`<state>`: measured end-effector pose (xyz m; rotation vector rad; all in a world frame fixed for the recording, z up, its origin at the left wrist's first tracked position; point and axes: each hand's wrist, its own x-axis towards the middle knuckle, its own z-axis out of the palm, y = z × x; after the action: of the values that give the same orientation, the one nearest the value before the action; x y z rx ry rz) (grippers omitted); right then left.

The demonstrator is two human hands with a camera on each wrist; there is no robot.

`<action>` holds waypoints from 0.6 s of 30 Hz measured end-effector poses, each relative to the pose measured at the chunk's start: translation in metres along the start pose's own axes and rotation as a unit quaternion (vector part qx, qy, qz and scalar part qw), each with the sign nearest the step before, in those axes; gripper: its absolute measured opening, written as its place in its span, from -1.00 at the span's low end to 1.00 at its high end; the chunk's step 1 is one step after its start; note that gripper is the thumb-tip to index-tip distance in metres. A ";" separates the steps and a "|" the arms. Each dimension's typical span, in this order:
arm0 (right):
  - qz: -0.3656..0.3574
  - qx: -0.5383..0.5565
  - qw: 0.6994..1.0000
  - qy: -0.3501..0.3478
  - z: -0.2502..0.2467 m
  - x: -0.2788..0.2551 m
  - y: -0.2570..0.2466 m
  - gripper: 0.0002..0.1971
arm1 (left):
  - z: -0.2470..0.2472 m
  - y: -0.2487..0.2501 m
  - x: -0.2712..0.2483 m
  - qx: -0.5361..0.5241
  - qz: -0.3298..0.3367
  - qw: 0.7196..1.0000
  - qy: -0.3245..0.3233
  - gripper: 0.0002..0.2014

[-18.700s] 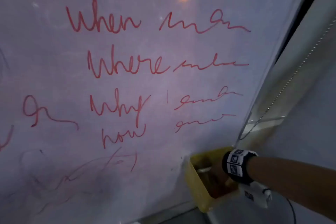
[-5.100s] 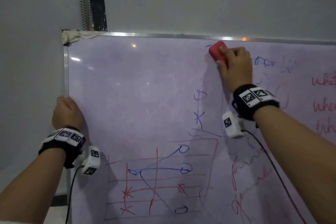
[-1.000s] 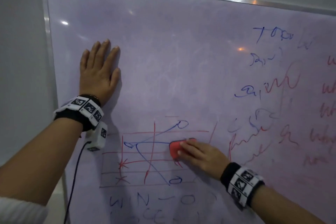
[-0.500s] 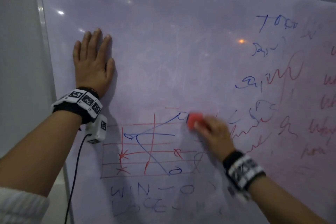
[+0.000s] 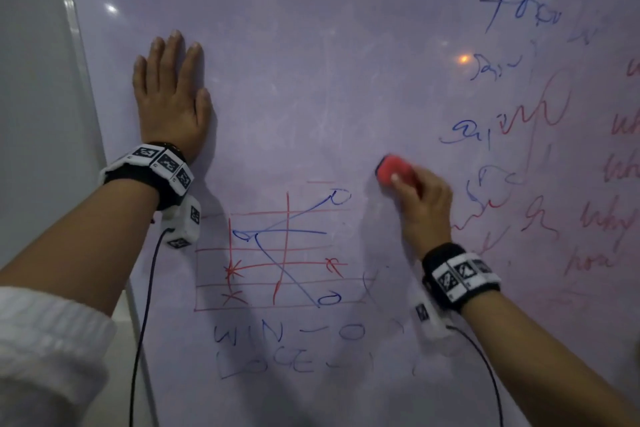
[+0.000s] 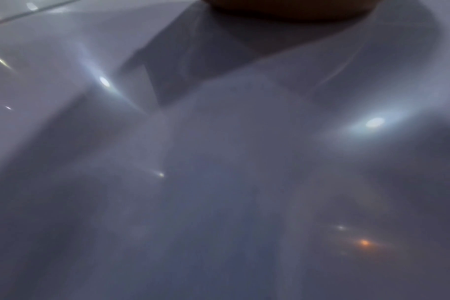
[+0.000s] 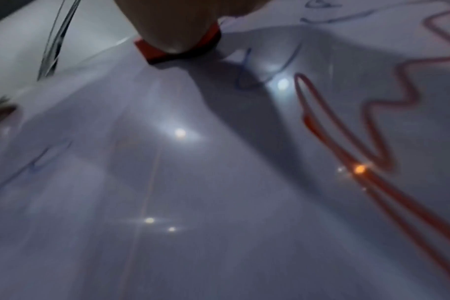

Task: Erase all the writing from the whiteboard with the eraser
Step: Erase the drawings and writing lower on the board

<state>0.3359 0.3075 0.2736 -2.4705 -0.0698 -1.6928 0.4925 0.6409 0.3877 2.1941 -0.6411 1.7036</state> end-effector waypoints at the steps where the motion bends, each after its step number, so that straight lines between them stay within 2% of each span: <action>1: -0.077 -0.021 0.996 -0.037 0.006 -0.038 0.001 -0.70 | 0.001 0.000 0.000 0.002 -0.001 1.000 0.002 -0.46; 2: -0.173 -0.034 0.982 -0.066 0.013 -0.075 0.004 -0.78 | 0.001 0.000 0.000 0.006 -0.001 1.000 0.005 -0.46; 4: -0.307 -0.062 0.942 -0.121 0.019 -0.124 0.016 -0.72 | 0.001 0.001 -0.001 0.013 -0.002 1.000 0.010 -0.46; 6: -0.365 -0.067 0.917 -0.144 0.015 -0.122 0.018 -0.77 | 0.000 0.002 0.000 0.014 -0.004 1.000 0.010 -0.45; 7: -0.371 -0.075 0.912 -0.156 0.011 -0.106 0.012 -0.79 | 0.000 0.002 0.000 0.013 -0.005 1.000 0.008 -0.45; 8: -0.375 -0.086 0.913 -0.136 0.006 -0.082 0.006 -0.83 | 0.000 0.003 0.000 0.010 -0.005 1.000 0.006 -0.45; 10: -0.304 -0.073 0.945 -0.097 -0.002 -0.017 -0.001 -0.63 | -0.001 0.002 0.000 0.008 -0.003 1.000 0.004 -0.45; 11: -0.243 -0.090 0.963 -0.076 -0.009 0.019 -0.006 -0.58 | -0.001 0.001 0.000 0.008 -0.003 1.000 0.003 -0.45; 13: -0.144 -0.065 0.987 0.040 -0.021 0.076 -0.016 -0.70 | -0.002 0.000 -0.001 0.007 -0.003 1.000 -0.002 -0.45; 14: -0.108 -0.045 0.990 0.074 -0.026 0.094 -0.023 -0.73 | -0.003 0.000 -0.001 0.005 -0.001 1.000 -0.004 -0.45; 16: -0.050 -0.004 0.998 0.044 -0.014 0.087 -0.027 -0.70 | -0.003 -0.002 -0.002 -0.001 0.012 1.000 -0.014 -0.45; 17: -0.012 0.019 1.000 0.015 -0.005 0.066 -0.035 -0.65 | -0.004 -0.006 -0.003 -0.001 0.022 1.000 -0.021 -0.44; 18: -0.017 0.046 0.999 0.000 0.007 0.031 -0.040 -0.65 | -0.004 -0.010 -0.005 0.000 0.031 0.999 -0.028 -0.44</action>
<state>0.3491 0.3469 0.3037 -2.4162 -0.1869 -1.6637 0.4927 0.6521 0.3841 2.2518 -0.7295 1.6761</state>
